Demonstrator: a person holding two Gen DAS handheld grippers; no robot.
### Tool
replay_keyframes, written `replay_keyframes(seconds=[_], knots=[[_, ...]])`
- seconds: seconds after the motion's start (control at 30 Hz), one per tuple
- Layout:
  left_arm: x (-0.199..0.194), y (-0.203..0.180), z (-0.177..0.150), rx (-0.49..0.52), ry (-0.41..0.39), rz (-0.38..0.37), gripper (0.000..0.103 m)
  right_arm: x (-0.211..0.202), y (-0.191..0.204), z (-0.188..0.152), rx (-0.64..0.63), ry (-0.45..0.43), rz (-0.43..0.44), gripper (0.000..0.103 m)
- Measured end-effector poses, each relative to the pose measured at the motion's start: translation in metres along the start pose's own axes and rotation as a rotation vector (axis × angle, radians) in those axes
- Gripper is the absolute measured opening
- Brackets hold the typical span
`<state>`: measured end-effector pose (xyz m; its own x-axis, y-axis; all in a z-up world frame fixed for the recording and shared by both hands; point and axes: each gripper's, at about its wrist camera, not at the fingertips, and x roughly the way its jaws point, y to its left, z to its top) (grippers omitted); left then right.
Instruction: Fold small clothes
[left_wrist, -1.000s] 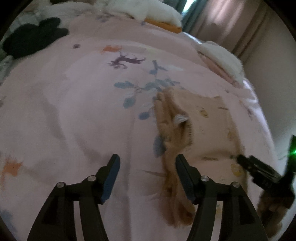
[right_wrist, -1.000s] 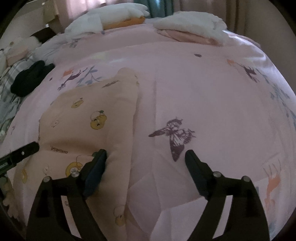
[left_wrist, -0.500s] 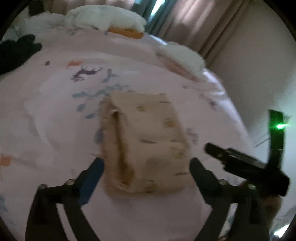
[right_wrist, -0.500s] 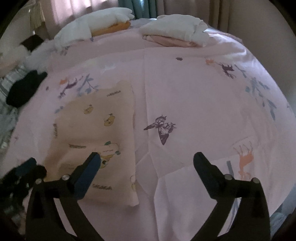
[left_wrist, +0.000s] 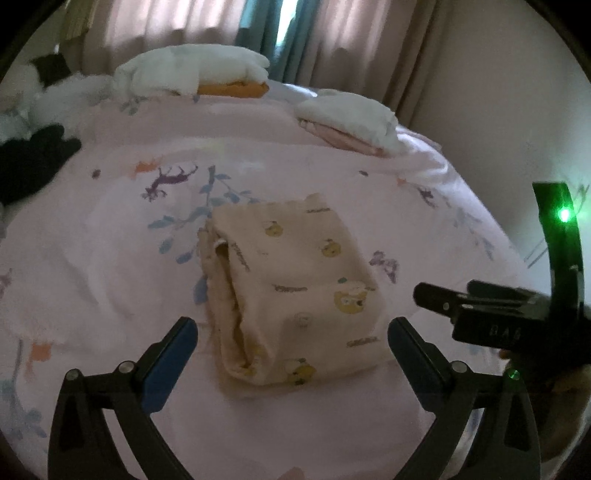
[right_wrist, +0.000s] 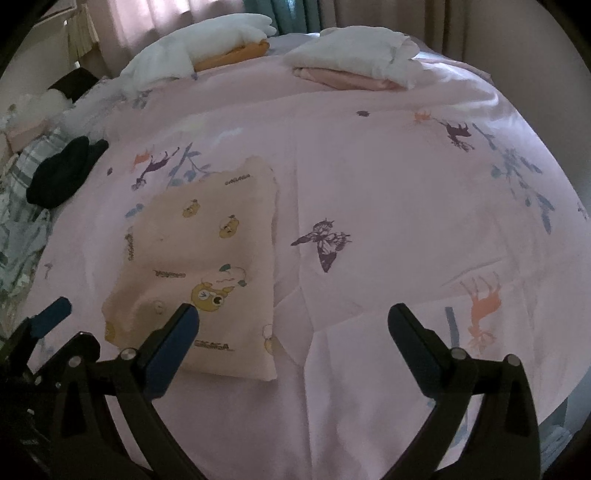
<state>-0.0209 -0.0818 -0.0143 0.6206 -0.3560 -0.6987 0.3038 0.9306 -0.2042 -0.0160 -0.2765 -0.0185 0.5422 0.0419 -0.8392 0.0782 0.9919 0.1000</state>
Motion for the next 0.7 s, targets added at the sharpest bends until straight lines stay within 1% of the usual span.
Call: replay_keyframes(seconds=[0.1, 0.23, 0.3, 0.43, 0.7], knots=[[-0.0006, 0.0007, 0.0000, 0.011, -0.011, -0.002, 0.102, 0.0018, -0.0002, -0.0002, -0.003, 0.005, -0.023, 0.103], [-0.0035, 0.0027, 0.0004, -0.003, -0.020, -0.023, 0.102, 0.0021, 0.0010, -0.0003, -0.013, 0.011, -0.020, 0.103], [-0.0054, 0.0014, 0.0002, 0.004, -0.030, -0.008, 0.102, 0.0015, 0.0015, -0.0001, -0.017, 0.006, -0.014, 0.103], [-0.0039, -0.0006, -0.0001, 0.017, -0.023, 0.035, 0.102, 0.0026, 0.0025, -0.0004, -0.015, 0.005, -0.001, 0.103], [-0.0026, -0.0021, 0.0000, 0.024, -0.021, 0.031, 0.102, 0.0060, 0.0065, -0.0007, -0.024, 0.021, -0.024, 0.103]])
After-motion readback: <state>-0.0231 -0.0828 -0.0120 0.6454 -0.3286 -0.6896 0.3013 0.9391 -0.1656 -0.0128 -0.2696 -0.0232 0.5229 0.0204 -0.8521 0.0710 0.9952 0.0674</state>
